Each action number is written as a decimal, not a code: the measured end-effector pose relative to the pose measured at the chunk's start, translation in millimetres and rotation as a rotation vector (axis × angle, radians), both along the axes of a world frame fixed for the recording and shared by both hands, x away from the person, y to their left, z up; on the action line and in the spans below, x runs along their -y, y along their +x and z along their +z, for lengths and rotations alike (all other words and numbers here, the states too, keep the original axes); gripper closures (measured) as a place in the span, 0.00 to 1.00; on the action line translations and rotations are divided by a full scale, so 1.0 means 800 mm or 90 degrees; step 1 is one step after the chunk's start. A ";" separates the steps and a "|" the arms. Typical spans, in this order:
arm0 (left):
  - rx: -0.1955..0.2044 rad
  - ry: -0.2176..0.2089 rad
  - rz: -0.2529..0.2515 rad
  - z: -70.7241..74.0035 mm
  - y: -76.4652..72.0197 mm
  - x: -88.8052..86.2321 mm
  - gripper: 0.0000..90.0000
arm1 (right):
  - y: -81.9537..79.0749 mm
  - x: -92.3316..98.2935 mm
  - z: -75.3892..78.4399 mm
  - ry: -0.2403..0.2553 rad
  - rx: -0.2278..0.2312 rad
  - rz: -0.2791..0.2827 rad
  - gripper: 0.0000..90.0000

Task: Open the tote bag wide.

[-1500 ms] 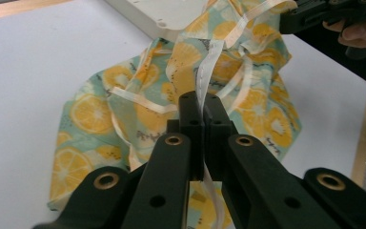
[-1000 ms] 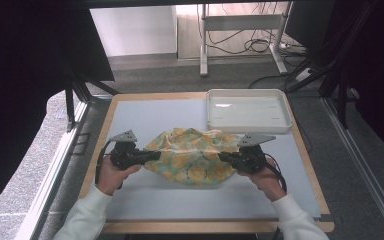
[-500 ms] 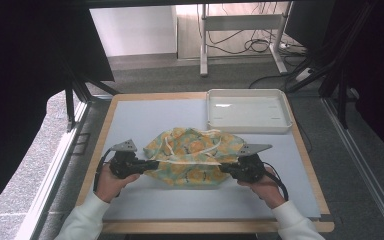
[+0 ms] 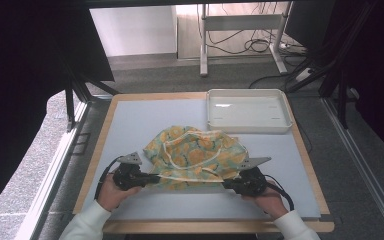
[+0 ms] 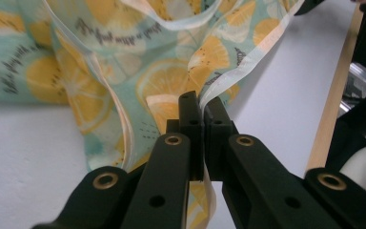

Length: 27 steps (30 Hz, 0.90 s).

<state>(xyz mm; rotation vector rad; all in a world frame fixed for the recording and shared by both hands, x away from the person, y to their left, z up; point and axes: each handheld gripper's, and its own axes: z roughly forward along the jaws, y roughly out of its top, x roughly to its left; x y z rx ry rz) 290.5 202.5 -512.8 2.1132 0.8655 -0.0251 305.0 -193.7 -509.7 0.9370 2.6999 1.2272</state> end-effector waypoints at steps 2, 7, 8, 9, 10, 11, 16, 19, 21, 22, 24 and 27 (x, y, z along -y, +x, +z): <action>-0.004 0.006 -0.003 -0.005 0.000 0.002 1.00 | 0.000 0.001 -0.004 -0.001 -0.012 -0.003 0.96; -0.011 0.039 -0.013 -0.017 0.000 0.012 0.99 | -0.002 0.009 -0.006 0.001 -0.020 -0.005 0.96; -0.010 0.044 -0.017 -0.018 0.000 0.012 0.98 | -0.002 0.011 -0.006 0.003 -0.022 -0.007 0.96; -0.010 0.046 -0.018 -0.018 0.000 0.013 0.98 | -0.002 0.013 -0.007 0.003 -0.023 -0.009 0.96; -0.011 0.046 -0.017 -0.018 0.000 0.013 0.98 | -0.002 0.014 -0.007 0.003 -0.023 -0.010 0.96; -0.012 0.044 -0.014 -0.019 0.000 0.013 0.98 | -0.003 0.014 -0.008 0.003 -0.025 -0.011 0.95; -0.004 0.041 -0.005 -0.018 -0.001 0.012 0.94 | -0.003 0.012 -0.007 -0.001 -0.015 -0.003 0.91; 0.009 0.042 -0.004 -0.016 -0.001 0.012 0.85 | -0.006 0.010 -0.005 -0.008 0.002 0.001 0.83; 0.019 0.036 0.007 -0.014 -0.002 0.011 0.74 | -0.008 0.009 -0.002 -0.011 0.020 -0.003 0.73; 0.022 0.027 0.010 -0.012 -0.002 0.011 0.69 | -0.009 0.008 -0.001 -0.013 0.033 -0.007 0.68; 0.034 0.013 0.015 -0.007 -0.003 0.009 0.59 | -0.011 0.008 0.003 -0.017 0.055 -0.022 0.58; 0.051 -0.005 0.025 0.001 -0.006 0.006 0.47 | -0.011 0.010 0.010 -0.020 0.083 -0.052 0.45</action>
